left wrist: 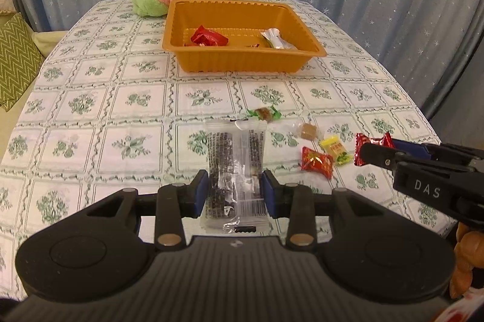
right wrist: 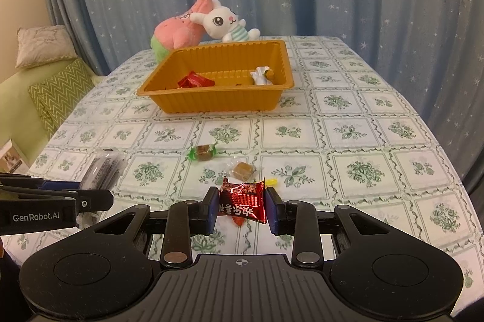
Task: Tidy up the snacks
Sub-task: 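Carry both packets over the orange tray and open both grippers to drop them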
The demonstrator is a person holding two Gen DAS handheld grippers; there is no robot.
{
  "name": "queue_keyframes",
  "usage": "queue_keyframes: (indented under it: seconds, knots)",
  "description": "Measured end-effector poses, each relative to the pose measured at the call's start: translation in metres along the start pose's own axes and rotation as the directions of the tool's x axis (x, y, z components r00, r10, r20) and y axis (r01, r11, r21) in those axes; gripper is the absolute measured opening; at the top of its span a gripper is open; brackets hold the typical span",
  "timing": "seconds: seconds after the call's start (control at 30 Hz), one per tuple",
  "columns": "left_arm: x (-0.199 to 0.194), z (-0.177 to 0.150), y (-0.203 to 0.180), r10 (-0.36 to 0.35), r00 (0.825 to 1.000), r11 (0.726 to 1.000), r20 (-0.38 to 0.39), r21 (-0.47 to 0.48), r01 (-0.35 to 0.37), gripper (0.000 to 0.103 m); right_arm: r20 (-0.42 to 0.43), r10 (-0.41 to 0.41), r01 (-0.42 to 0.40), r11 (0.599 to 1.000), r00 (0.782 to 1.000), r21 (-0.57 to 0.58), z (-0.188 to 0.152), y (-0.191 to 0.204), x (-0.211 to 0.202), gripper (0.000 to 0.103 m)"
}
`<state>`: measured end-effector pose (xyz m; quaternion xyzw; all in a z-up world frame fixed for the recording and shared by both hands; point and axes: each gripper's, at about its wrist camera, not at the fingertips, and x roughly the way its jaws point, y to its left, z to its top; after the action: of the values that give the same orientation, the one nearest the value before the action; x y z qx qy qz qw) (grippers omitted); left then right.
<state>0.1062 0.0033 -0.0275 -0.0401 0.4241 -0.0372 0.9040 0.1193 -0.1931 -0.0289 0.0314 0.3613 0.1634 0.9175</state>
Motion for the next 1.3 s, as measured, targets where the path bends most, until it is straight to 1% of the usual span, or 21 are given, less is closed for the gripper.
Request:
queue_keyframes:
  seconds: [0.2,0.43,0.6,0.67,0.77,0.9,1.0,1.2,1.3]
  knots:
    - [0.013,0.031,0.004,0.006,1.0,1.0,0.028,0.025,-0.006,0.034,0.022,0.02,-0.02,1.0,1.0,0.015,0.034,-0.009,0.016,0.033]
    - [0.032,0.082,0.009,0.016,0.998,0.998,0.069,0.055,-0.02,0.034,0.045,0.033,-0.033,0.999,0.998,0.007,0.086,-0.017,0.049,0.033]
    - [0.052,0.121,0.013,0.004,0.996,0.998,0.086,0.062,-0.01,0.034,0.052,0.052,-0.052,0.999,0.997,0.001,0.123,-0.02,0.076,0.033]
    - [0.061,0.136,0.016,-0.011,0.996,0.999,0.087,0.052,0.006,0.034,0.055,0.058,-0.058,0.998,0.997,0.003,0.137,-0.022,0.087,0.033]
    - [0.077,0.157,0.019,-0.014,0.996,0.999,0.086,0.047,0.01,0.034,0.052,0.063,-0.063,0.998,0.997,0.011,0.155,-0.024,0.105,0.033]
    - [0.095,0.176,0.022,-0.015,0.996,0.999,0.083,0.044,0.011,0.034,0.037,0.069,-0.07,0.997,0.997,0.03,0.171,-0.029,0.128,0.033]
    - [0.107,0.185,0.024,-0.029,0.997,0.999,0.075,0.029,0.026,0.034,0.02,0.067,-0.068,0.996,0.998,0.049,0.178,-0.033,0.142,0.033]
    - [0.126,0.194,0.026,-0.035,0.998,0.999,0.058,0.021,0.034,0.034,-0.002,0.058,-0.058,0.995,0.998,0.084,0.185,-0.042,0.161,0.033]
    - [0.136,0.195,0.026,-0.063,0.996,0.998,0.059,0.015,0.062,0.035,-0.008,0.053,-0.052,0.995,0.999,0.089,0.185,-0.044,0.165,0.033]
